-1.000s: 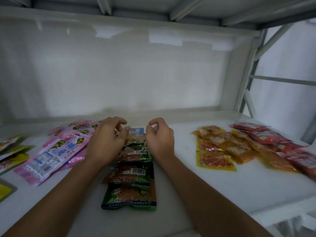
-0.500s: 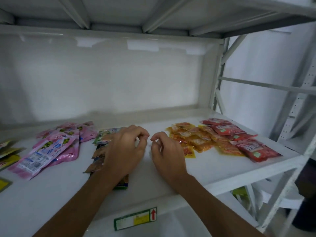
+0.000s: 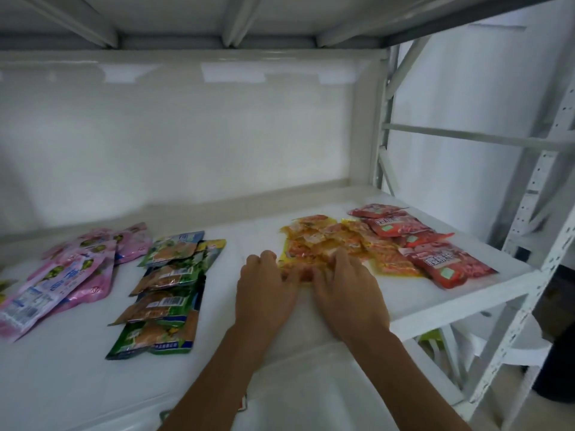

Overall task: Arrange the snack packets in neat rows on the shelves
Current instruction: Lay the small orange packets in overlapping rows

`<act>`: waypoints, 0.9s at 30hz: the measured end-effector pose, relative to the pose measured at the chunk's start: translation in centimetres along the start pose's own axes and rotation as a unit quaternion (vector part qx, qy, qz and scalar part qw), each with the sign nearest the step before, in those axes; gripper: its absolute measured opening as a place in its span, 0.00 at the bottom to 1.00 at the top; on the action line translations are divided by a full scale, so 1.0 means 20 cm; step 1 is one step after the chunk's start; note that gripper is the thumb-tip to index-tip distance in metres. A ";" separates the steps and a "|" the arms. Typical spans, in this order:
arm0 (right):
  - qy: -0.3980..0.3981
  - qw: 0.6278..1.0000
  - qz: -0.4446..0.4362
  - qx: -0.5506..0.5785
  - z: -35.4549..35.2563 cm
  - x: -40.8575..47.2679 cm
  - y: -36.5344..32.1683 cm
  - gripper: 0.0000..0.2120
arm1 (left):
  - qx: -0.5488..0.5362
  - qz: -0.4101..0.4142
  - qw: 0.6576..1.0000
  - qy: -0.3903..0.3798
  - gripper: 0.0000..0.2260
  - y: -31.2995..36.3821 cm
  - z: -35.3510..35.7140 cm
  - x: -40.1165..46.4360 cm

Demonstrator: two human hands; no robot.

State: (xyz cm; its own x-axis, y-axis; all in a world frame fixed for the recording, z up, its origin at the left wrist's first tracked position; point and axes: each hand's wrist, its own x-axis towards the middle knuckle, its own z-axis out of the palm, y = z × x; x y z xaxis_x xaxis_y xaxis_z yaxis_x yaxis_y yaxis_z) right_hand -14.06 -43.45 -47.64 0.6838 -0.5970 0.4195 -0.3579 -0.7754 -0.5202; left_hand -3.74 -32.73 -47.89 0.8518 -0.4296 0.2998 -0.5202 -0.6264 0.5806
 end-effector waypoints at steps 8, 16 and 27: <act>-0.081 0.989 0.099 0.081 -0.03 0.04 -0.05 0.15 | 0.047 -0.058 0.997 -0.036 0.17 -0.05 0.05 0.07; -0.173 0.945 0.196 0.197 -0.13 0.07 -0.09 0.15 | -0.159 -0.190 0.968 -0.039 0.12 0.09 -0.13 -0.06; -0.236 0.938 0.179 0.181 -0.11 0.12 -0.05 0.15 | -0.295 -0.294 0.909 -0.012 0.19 0.12 -0.19 -0.11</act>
State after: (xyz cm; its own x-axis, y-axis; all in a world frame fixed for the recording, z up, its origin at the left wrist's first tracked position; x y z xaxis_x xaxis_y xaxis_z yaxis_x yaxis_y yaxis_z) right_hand -13.48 -44.49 -44.43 0.7966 -0.5824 -0.1620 -0.4377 -0.3708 -0.8191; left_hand -6.64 -30.82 -44.26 0.9668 -0.1508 -0.2063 0.1546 -0.2975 0.9421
